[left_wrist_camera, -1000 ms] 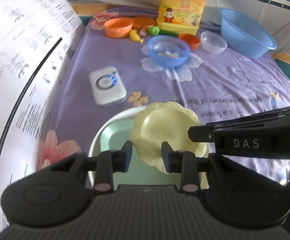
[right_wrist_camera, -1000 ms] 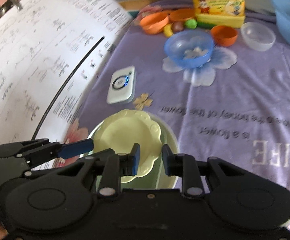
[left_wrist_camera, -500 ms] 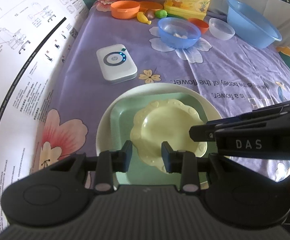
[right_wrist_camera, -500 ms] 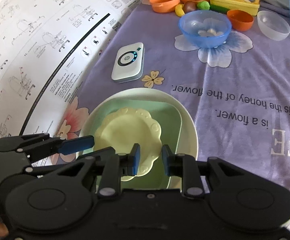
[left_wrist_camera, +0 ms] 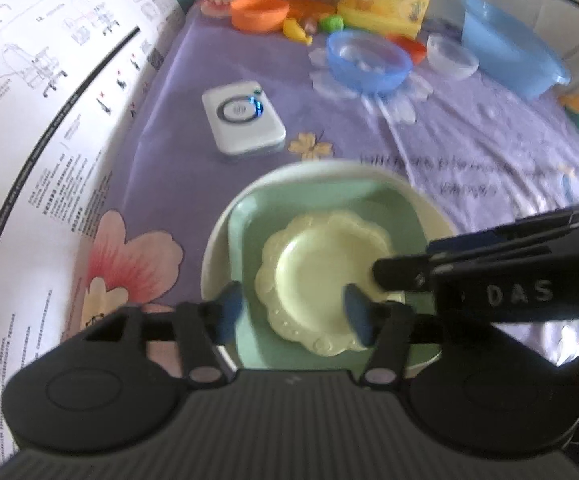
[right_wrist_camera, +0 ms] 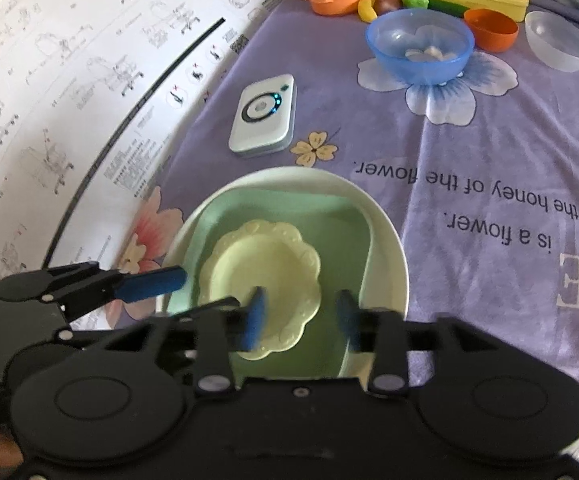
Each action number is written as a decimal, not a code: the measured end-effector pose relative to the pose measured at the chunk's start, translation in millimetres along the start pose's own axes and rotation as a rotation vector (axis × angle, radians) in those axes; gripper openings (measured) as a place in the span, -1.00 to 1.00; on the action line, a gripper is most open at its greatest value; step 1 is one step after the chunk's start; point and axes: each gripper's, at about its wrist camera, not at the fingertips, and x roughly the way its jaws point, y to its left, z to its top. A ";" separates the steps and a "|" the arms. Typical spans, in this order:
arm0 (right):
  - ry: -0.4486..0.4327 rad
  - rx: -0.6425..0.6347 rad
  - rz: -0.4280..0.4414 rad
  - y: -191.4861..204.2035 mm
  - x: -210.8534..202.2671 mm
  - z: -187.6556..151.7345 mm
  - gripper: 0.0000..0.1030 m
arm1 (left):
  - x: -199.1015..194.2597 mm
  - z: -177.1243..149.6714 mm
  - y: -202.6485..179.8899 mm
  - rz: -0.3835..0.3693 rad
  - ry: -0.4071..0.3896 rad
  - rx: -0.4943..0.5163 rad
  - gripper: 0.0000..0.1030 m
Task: Organize plates and bowls
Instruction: 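Lift the yellow plate, lower it onto the green tray, open the right gripper, then raise the open right gripper away from the stacked plates, then move the right gripper to the blue plastic bowl and close on its rim, then lift the blue bowl, set it down beside the plate stack, open right gripper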
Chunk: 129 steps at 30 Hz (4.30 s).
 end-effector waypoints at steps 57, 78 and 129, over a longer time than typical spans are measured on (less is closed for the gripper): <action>-0.223 0.172 -0.160 -112.9 -54.2 54.5 1.00 | 26.8 110.7 -40.6 0.067 -0.109 -0.004 1.00; -0.202 0.222 -0.107 -153.9 17.0 163.8 -0.25 | 119.8 199.5 -52.4 0.064 -0.070 -0.068 0.32; -0.192 0.208 -0.132 -159.0 -124.9 -25.7 -0.84 | 16.6 62.5 -168.3 -0.100 0.024 0.181 -0.74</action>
